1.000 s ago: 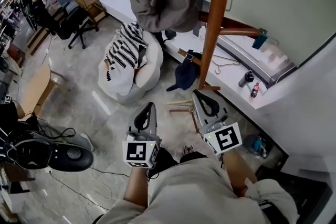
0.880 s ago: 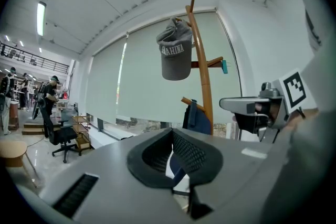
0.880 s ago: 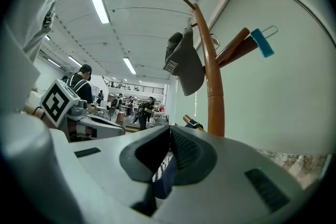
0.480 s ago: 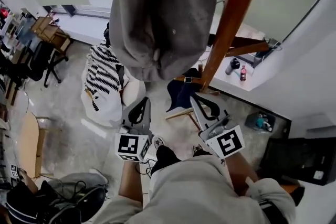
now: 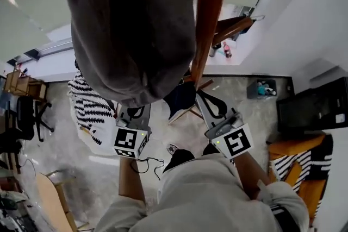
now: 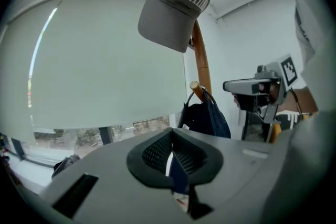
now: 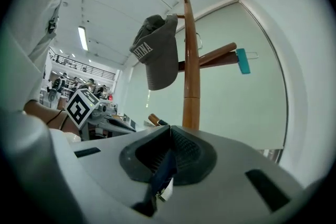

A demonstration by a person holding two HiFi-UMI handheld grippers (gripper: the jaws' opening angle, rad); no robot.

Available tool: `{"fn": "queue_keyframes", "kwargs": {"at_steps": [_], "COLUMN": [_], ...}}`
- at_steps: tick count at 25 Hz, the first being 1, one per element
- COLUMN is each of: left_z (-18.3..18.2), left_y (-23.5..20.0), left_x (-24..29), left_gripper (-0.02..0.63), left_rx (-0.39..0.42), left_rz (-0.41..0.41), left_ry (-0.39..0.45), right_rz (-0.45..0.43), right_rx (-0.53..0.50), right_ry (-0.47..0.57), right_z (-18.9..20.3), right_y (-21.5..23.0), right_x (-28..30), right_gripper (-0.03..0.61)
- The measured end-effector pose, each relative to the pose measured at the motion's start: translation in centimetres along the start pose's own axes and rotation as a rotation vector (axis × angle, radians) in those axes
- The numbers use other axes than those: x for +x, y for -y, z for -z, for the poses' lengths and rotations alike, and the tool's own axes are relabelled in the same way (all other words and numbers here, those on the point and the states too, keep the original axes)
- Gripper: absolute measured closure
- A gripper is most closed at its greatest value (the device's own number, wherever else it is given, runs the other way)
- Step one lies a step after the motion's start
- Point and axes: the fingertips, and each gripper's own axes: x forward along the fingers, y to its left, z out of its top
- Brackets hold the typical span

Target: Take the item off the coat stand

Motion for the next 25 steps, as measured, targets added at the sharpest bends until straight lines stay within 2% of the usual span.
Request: {"fn": "queue_keyframes", "kwargs": {"at_steps": [4, 9, 13, 17, 25], "left_z": [0.1, 1.0, 1.6, 1.8, 2.7], "left_y": [0.4, 0.5, 0.6, 0.8, 1.2], "left_x": [2.0, 3.9, 4.9, 5.5, 6.7], "left_gripper": [0.604, 0.604, 0.604, 0.603, 0.589], "left_rx": [0.028, 0.055, 0.066, 0.061, 0.045], "left_rz": [0.109, 0.190, 0.221, 0.222, 0.224], "left_ry": [-0.007, -0.034, -0.057, -0.057, -0.088], "right_rz": [0.125, 0.199, 0.219, 0.241, 0.206], "right_rx": [0.014, 0.046, 0.058, 0.063, 0.060], "right_ry": [-0.057, -0.128, -0.180, -0.179, -0.204], "right_z": [1.6, 3.8, 5.4, 6.4, 7.3], "right_y": [0.6, 0.1, -0.5, -0.3, -1.0], "right_x": [-1.2, -2.2, -2.6, -2.5, -1.9], "right_gripper": [0.574, 0.572, 0.572, 0.572, 0.571]}}
